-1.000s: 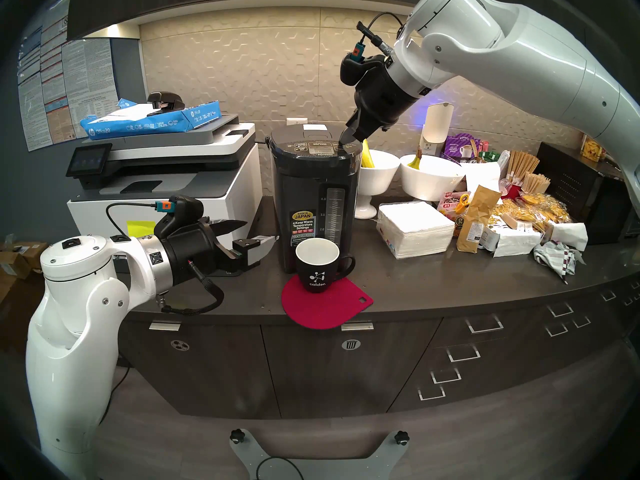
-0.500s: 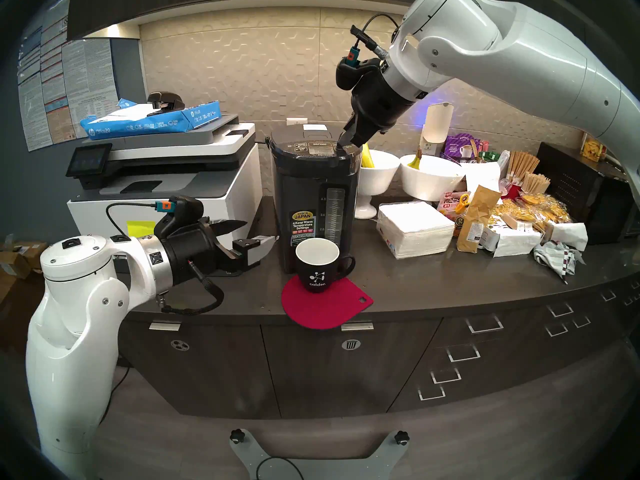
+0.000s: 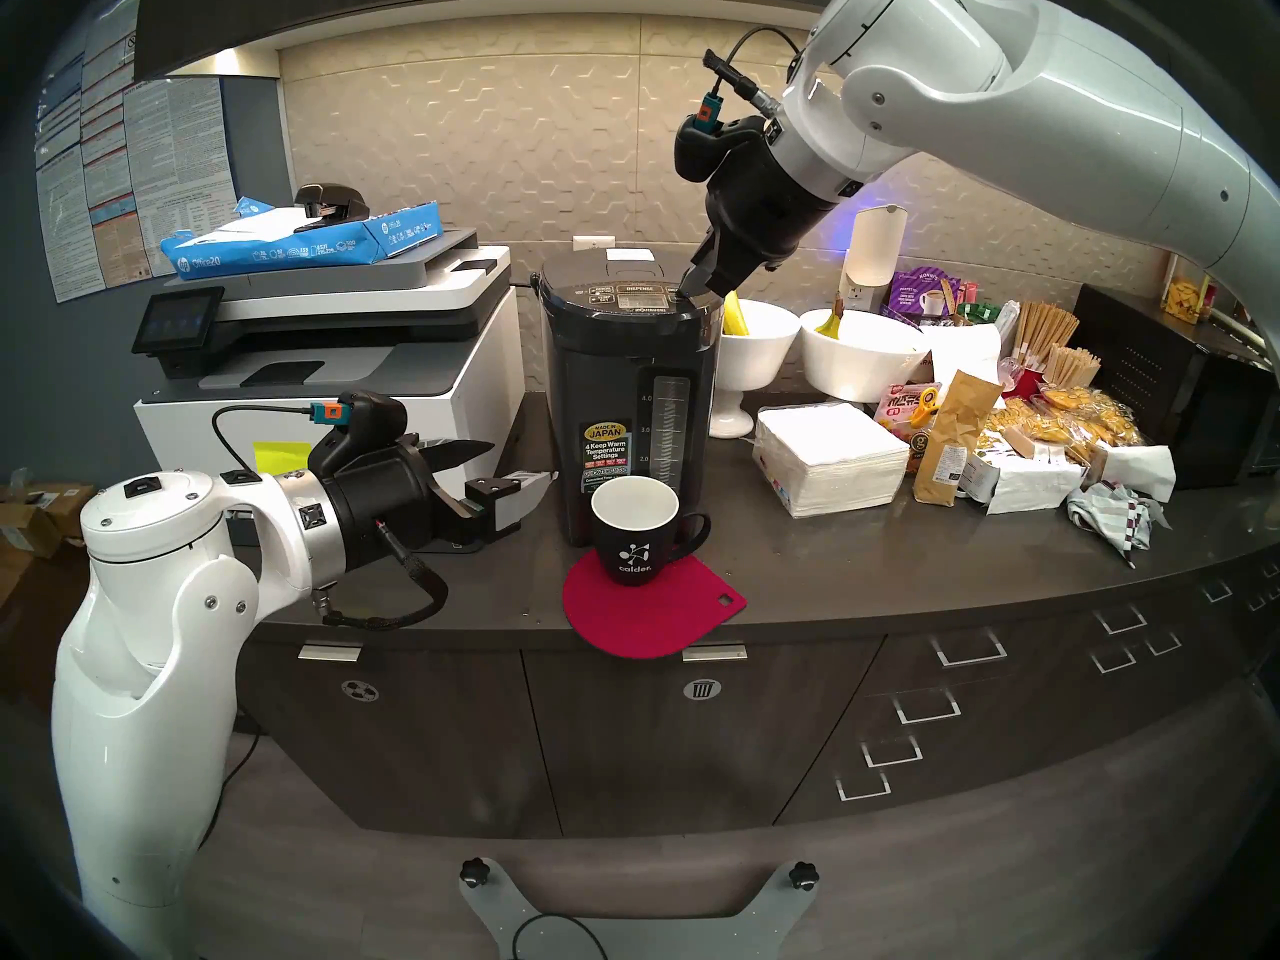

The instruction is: Press the water dispenser button and fill the cup

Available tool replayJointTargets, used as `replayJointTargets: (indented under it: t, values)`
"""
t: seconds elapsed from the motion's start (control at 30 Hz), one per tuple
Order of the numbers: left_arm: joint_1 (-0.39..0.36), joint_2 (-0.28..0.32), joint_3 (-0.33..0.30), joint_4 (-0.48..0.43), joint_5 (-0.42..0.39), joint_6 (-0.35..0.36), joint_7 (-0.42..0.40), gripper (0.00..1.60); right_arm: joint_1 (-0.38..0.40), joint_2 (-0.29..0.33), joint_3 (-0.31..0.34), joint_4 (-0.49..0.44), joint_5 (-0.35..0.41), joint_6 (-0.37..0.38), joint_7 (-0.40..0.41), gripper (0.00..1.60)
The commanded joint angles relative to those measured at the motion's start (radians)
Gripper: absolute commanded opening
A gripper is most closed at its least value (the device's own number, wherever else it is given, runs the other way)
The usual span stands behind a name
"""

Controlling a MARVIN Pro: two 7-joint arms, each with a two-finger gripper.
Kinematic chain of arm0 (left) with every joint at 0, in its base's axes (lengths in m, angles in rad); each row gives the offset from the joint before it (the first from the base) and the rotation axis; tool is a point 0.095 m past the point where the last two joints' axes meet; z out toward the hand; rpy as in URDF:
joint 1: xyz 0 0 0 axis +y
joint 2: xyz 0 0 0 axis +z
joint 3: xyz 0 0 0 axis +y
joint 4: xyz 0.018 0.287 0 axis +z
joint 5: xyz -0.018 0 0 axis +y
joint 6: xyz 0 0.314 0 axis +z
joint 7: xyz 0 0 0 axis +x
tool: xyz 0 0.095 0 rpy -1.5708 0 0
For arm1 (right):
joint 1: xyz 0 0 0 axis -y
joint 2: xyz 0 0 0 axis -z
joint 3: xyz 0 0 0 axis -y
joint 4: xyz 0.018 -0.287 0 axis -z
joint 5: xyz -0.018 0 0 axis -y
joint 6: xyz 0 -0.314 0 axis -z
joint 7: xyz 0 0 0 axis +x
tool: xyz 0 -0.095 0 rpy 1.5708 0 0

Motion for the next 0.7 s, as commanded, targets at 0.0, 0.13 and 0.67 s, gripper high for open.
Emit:
replayJointTargets:
  t: [0.0, 0.13, 0.67]
  values:
    - [-0.001, 0.0, 0.0, -0.01, 0.0, 0.0, -0.001, 1.6, -0.038, -0.011, -0.008, -0.038, 0.06, 0.0, -0.014, 0.0]
    - [0.0, 0.0, 0.0, -0.011, 0.0, 0.0, 0.0, 1.6, -0.037, -0.027, 0.022, -0.001, 0.091, 0.0, -0.055, 0.0]
    - [-0.001, 0.0, 0.0, -0.01, 0.0, 0.0, 0.0, 1.6, 0.048, -0.045, 0.027, 0.072, 0.097, 0.0, -0.039, 0.0]
